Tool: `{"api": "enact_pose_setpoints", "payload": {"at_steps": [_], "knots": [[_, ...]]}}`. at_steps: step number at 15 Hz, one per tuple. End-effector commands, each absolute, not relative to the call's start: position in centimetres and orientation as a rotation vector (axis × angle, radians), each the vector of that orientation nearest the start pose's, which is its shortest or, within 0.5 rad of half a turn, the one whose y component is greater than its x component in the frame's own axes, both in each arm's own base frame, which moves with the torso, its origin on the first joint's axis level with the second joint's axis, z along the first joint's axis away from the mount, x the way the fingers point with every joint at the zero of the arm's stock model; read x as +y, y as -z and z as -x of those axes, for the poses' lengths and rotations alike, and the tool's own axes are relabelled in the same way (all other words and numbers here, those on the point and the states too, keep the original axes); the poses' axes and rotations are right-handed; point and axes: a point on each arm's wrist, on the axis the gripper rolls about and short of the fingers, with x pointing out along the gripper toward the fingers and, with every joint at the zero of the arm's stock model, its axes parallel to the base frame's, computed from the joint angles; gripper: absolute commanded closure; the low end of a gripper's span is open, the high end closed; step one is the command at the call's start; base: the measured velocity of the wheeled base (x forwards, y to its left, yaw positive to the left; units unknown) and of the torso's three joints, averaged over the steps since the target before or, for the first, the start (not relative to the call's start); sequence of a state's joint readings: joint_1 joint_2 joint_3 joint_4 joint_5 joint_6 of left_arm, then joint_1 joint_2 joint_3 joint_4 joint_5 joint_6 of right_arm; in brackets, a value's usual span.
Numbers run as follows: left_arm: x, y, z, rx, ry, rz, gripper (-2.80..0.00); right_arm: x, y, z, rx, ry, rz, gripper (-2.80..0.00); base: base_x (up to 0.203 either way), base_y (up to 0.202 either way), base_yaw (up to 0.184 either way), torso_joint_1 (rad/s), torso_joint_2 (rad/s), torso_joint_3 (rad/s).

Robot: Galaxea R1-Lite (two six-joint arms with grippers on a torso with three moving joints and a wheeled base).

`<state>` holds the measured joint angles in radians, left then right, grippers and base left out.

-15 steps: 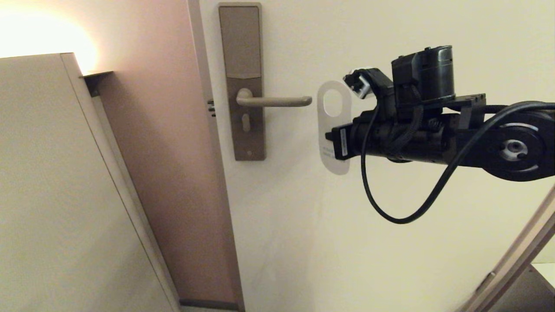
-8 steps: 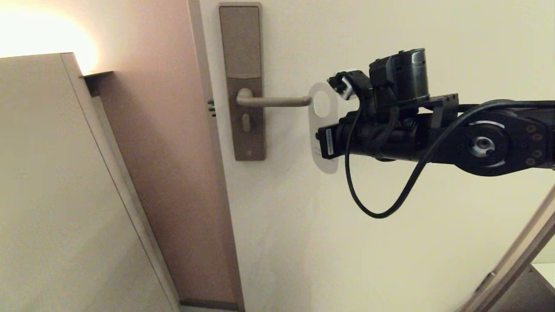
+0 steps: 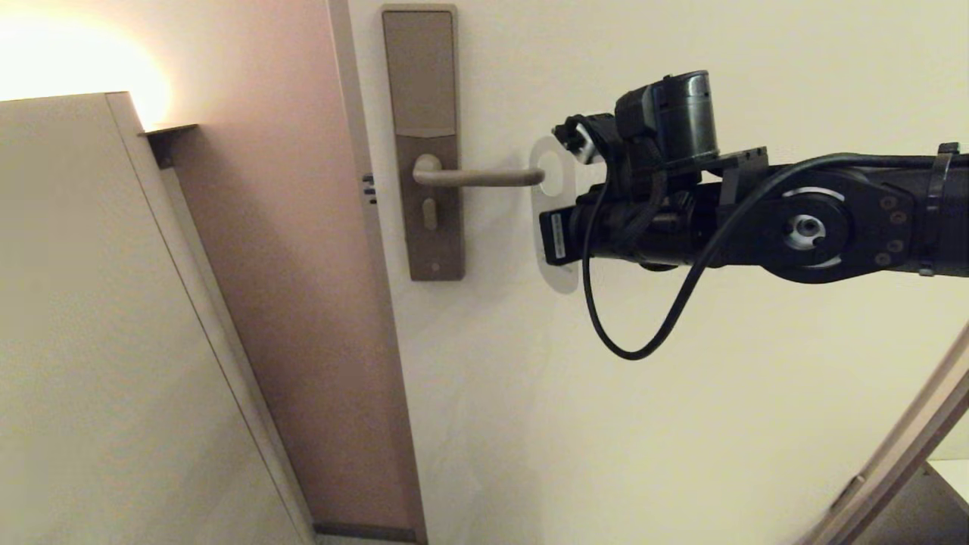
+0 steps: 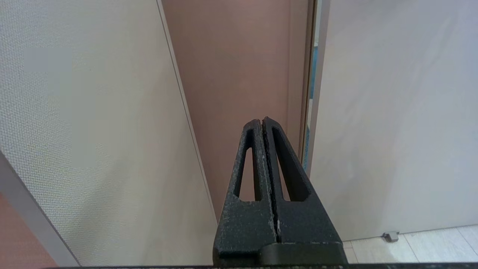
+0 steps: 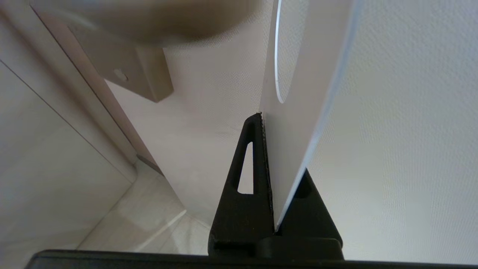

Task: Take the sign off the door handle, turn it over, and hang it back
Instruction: Hang the sign back with the other side facing out

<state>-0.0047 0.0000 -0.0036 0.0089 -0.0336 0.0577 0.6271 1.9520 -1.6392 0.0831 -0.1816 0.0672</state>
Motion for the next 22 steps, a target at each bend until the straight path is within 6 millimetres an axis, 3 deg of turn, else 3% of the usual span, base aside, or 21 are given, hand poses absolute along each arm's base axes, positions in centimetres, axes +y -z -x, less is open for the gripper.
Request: {"api": "enact_pose_setpoints", "payload": {"at_steps": [1, 22], "knots": [[-0.1, -7.6, 2.3, 0.006, 0.039, -0.058, 0.0, 23.7, -25.5, -32.5, 0.384, -0.437, 0.096, 0.0, 0.0, 0.0, 0.0, 0.0, 0.0, 0.0], [-0.1, -7.5, 2.3, 0.007, 0.039, -0.058, 0.0, 28.4, -24.7, -30.8, 0.39, -0.521, 0.131, 0.0, 0.0, 0.0, 0.0, 0.0, 0.0, 0.0]]}}
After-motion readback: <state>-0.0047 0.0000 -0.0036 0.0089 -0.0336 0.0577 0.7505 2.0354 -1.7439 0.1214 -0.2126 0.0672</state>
